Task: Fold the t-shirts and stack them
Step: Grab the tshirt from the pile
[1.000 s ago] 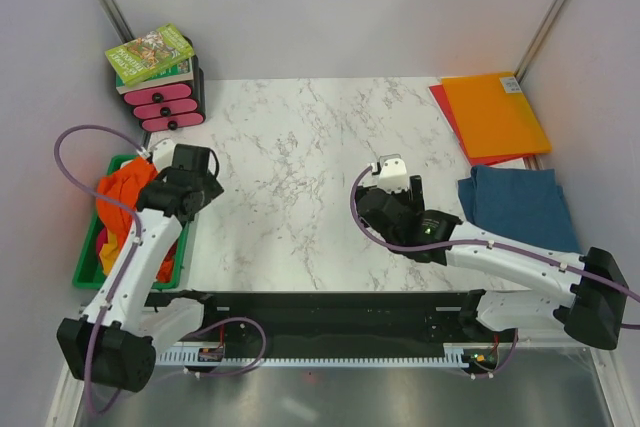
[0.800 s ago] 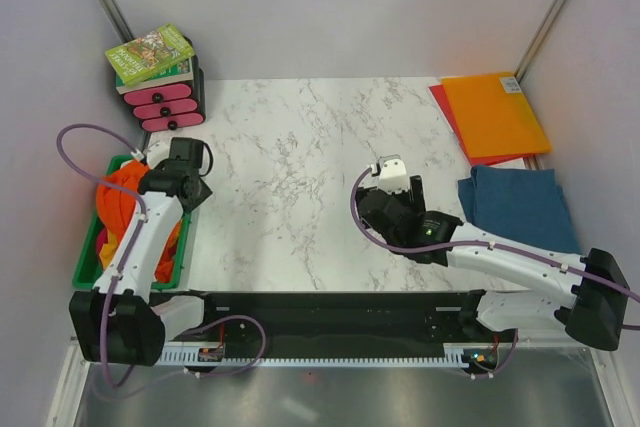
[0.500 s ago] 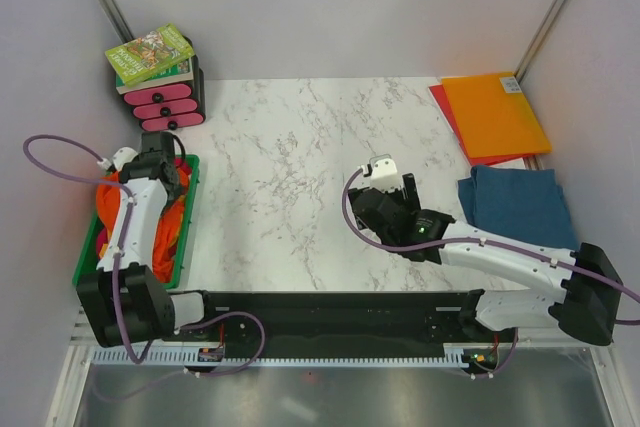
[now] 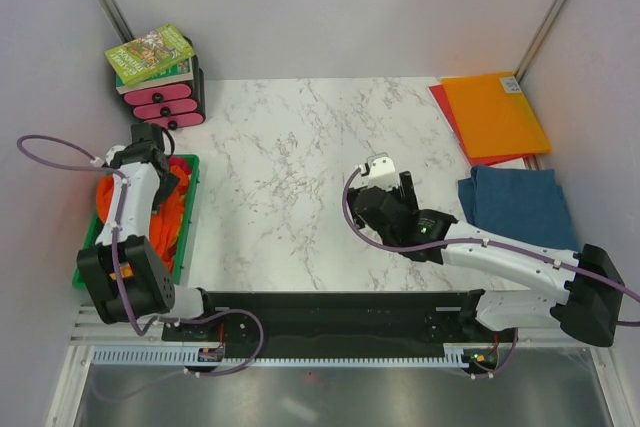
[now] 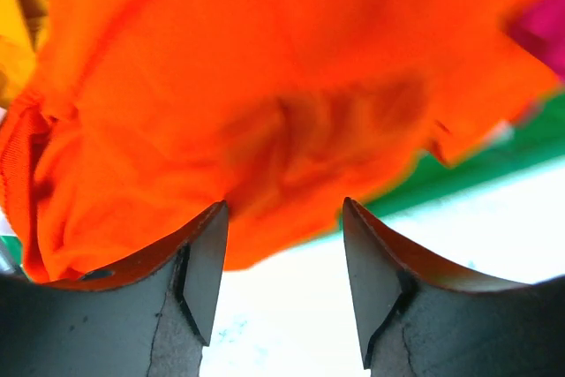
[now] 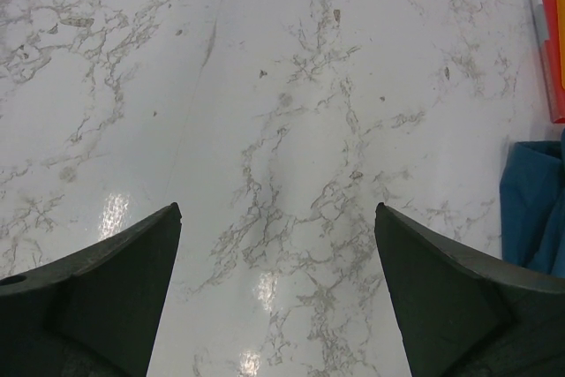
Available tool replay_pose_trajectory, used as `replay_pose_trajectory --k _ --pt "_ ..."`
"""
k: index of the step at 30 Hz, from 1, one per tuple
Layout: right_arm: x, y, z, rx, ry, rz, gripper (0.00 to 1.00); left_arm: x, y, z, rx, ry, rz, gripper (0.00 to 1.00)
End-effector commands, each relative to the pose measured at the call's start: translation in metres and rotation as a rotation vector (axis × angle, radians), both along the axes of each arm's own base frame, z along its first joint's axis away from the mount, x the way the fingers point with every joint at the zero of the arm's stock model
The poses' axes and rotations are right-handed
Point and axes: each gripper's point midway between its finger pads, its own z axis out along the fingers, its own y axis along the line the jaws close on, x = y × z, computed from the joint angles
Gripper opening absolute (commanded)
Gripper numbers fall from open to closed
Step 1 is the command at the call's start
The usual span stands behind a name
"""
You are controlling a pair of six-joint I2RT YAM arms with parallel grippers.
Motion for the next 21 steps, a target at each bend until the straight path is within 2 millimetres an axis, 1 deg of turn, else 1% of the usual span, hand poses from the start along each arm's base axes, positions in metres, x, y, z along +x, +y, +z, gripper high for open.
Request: replay_pose_trajectory --k 1,4,7,9,11,13,14,18,21 --pt "0.003 0.017 0.016 0.093 -0.022 0.028 0.98 0.012 -0.021 0.042 0.095 -0.133 -0.138 0.65" --pt "0.004 0.02 0.018 0.102 -0.021 0.03 0.98 0.009 -0.027 0.044 0.12 -0.133 -0.179 0.66" --pt "0.004 0.023 0.019 0.11 -0.017 0.034 0.98 0.005 -0.028 0.041 0.136 -0.124 -0.19 0.67" --pt "0.004 0.024 0.02 0.117 -0.017 0.033 0.98 -0.002 -0.019 0.04 0.186 -0.115 -0.138 0.68" --pt "0.003 0.024 0.021 0.121 -0.016 0.039 0.98 -0.002 -0.014 0.037 0.199 -0.108 -0.101 0.68" --pt "0.002 0.022 0.02 0.118 -0.017 0.038 0.98 -0.003 -0.004 0.034 0.181 -0.104 -0.035 0.68" --pt "0.002 0.021 0.019 0.112 -0.015 0.04 0.98 -0.009 0.005 0.023 0.147 -0.057 0.009 0.68" --pt "0.002 0.02 0.021 0.103 -0.021 0.045 0.98 -0.013 0.019 0.002 0.06 -0.008 0.103 0.68" --pt "0.001 0.019 0.017 0.094 -0.017 0.046 0.98 -0.013 0.026 -0.002 0.062 0.005 0.133 0.68"
